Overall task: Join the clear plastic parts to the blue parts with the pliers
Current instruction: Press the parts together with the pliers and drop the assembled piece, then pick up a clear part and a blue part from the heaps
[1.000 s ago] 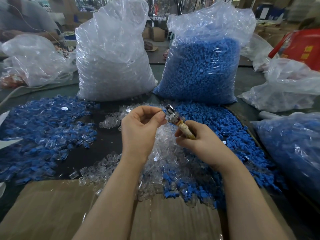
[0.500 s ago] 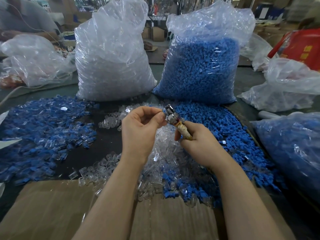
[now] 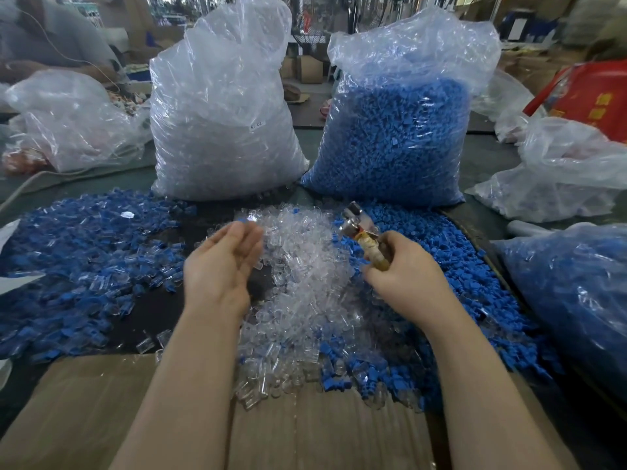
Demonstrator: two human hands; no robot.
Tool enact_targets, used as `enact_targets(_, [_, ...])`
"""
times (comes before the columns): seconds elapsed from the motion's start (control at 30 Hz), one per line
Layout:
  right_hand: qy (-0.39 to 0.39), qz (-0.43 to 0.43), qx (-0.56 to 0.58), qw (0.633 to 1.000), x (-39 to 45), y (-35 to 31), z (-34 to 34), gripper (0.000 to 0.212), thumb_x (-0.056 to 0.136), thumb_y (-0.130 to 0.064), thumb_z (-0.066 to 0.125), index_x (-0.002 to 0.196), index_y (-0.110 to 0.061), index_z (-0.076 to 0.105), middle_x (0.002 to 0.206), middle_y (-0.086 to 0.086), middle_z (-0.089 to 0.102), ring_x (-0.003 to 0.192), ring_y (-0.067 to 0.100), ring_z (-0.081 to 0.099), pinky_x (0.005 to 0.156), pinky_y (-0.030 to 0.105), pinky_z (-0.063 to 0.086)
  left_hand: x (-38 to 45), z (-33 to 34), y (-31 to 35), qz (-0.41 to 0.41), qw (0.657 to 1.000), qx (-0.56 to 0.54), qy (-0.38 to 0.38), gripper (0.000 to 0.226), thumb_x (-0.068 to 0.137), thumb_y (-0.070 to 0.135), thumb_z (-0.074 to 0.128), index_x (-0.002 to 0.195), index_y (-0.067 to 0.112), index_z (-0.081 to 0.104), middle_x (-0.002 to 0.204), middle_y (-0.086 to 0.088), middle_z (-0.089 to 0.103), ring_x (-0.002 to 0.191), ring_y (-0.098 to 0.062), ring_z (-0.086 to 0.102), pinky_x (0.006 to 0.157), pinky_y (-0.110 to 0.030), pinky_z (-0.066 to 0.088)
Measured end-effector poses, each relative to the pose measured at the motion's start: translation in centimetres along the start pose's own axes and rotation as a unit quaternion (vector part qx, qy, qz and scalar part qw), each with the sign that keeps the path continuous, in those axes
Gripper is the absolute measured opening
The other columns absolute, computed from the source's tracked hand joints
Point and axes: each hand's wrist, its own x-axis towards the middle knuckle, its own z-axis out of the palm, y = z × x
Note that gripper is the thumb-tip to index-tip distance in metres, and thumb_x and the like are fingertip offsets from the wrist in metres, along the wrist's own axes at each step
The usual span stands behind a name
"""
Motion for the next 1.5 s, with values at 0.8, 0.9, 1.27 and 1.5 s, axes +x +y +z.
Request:
enact_targets(0.8, [0.125, 0.208, -0.194, 0.95, -0.2, 1.9, -0.6, 0.031, 0.093, -0.027, 0.058, 0.114, -0.007, 0.05, 0.103, 0.014, 0.058, 0.072, 0.029, 0.051, 0.054, 0.033, 0.034, 1.4, -2.8, 1.5, 0.078, 0.963, 0.256, 0.014, 0.014, 0.093, 0.011, 0.063, 0.1, 0.022, 0.067, 0.101, 0.002, 0.072, 0.087, -0.008, 0.065, 0.082, -0.026, 0.052])
enact_targets(0.9, [0.121, 0.256, -0.232, 0.93, -0.4, 1.9, -0.7, 0.045, 0.091, -0.029, 0.063, 0.124, -0.003, 0.047, 0.13, 0.02, 0.048, 0.072, 0.031, 0.048, 0.058, 0.036, 0.037, 1.1, -1.9, -0.2, 0.147, 0.848, 0.506, -0.053, 0.028, 0.093, 0.017, 0.065, 0.121, 0.021, 0.065, 0.117, 0.003, 0.066, 0.097, -0.01, 0.06, 0.093, -0.031, 0.045])
enact_targets(1.27, [0.05, 0.234, -0.258, 0.936, -0.6, 1.8, -0.2, 0.033, 0.093, -0.024, 0.06, 0.118, -0.006, 0.048, 0.121, 0.017, 0.053, 0.072, 0.027, 0.043, 0.06, 0.035, 0.037, 1.3, -2.1, -1.6, 0.175, 0.669, 0.71, -0.135, 0.052, 0.089, 0.011, 0.065, 0.136, 0.027, 0.053, 0.122, -0.006, 0.055, 0.104, -0.022, 0.057, 0.089, -0.032, 0.049])
enact_targets(1.5, [0.05, 0.198, -0.237, 0.95, -0.6, 1.5, 0.0, 0.015, 0.09, -0.017, 0.06, 0.091, -0.011, 0.047, 0.071, 0.002, 0.046, 0.056, 0.017, 0.042, 0.045, 0.028, 0.028, 1.0, -2.3, -1.5, 0.197, 0.697, 0.683, -0.099, 0.026, 0.087, 0.008, 0.068, 0.106, 0.024, 0.067, 0.099, 0.005, 0.066, 0.087, -0.011, 0.06, 0.072, -0.024, 0.045])
